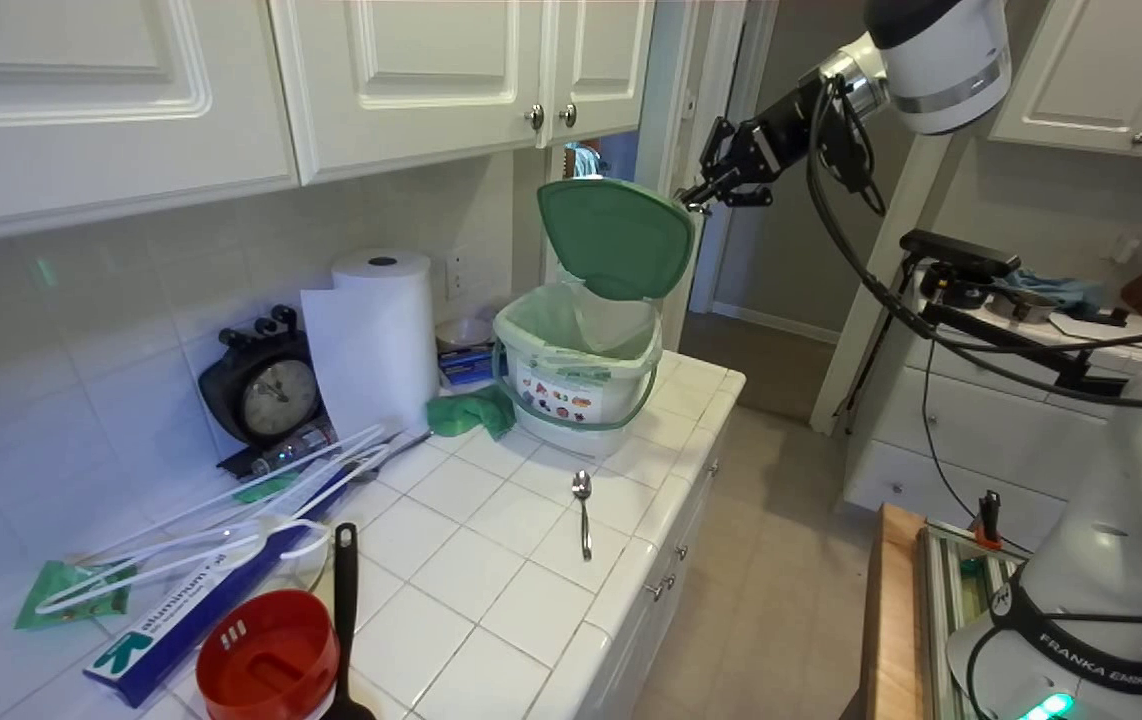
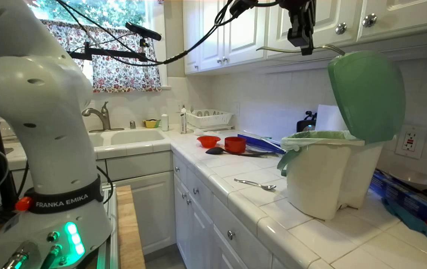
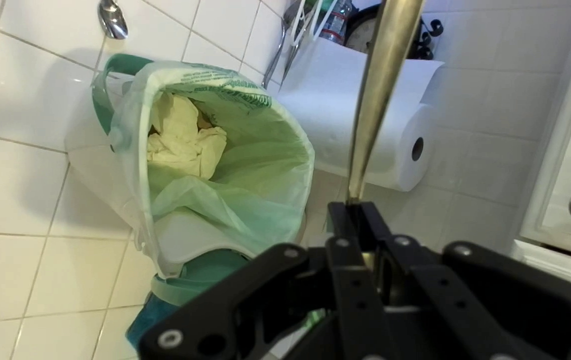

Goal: Use the silver fork to close the bin

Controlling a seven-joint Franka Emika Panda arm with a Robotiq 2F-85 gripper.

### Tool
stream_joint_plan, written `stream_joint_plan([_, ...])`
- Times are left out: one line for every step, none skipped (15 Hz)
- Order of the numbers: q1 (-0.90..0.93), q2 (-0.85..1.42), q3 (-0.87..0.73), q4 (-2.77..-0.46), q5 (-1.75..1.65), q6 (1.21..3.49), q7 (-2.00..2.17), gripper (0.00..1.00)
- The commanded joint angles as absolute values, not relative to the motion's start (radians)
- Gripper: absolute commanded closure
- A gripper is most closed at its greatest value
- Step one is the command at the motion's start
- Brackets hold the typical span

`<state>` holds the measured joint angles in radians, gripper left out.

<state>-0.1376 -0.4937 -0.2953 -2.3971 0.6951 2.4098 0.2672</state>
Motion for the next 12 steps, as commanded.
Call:
stream_joint_plan([-0.173,-0.501,-0.29,-2.386,0.712,2.365,0.258,0.96])
stream_joint_plan([-0.177,-0.499,-0.292,-2.386,0.713,2.354,0.257,0.96])
stream_joint_plan([-0.184,-0.497,-0.291,-2.386,0.708,2.345,0.26,0.96])
stream_joint_plan([-0.189,-0.494,-0.291,-2.385,0.707,2.337,0.258,0.96])
stream_joint_plan([-0.191,-0.488,-0.292,-2.382,0.707,2.327,0.253,0.96])
stream_joint_plan([-0.191,-0.481,-0.294,-2.379,0.709,2.317,0.246,0.96])
stream_joint_plan([-0.19,-0.476,-0.296,-2.376,0.712,2.308,0.24,0.96])
stream_joint_plan([-0.189,-0.469,-0.296,-2.372,0.712,2.298,0.235,0.96])
stream_joint_plan([-0.189,-0.462,-0.297,-2.367,0.712,2.291,0.231,0.96])
stream_joint_plan([-0.187,-0.455,-0.297,-2.361,0.711,2.281,0.225,0.96])
stream_joint_plan([-0.186,-0.45,-0.298,-2.358,0.711,2.272,0.218,0.96])
stream_joint_plan([-0.186,-0.444,-0.298,-2.353,0.71,2.263,0.213,0.96])
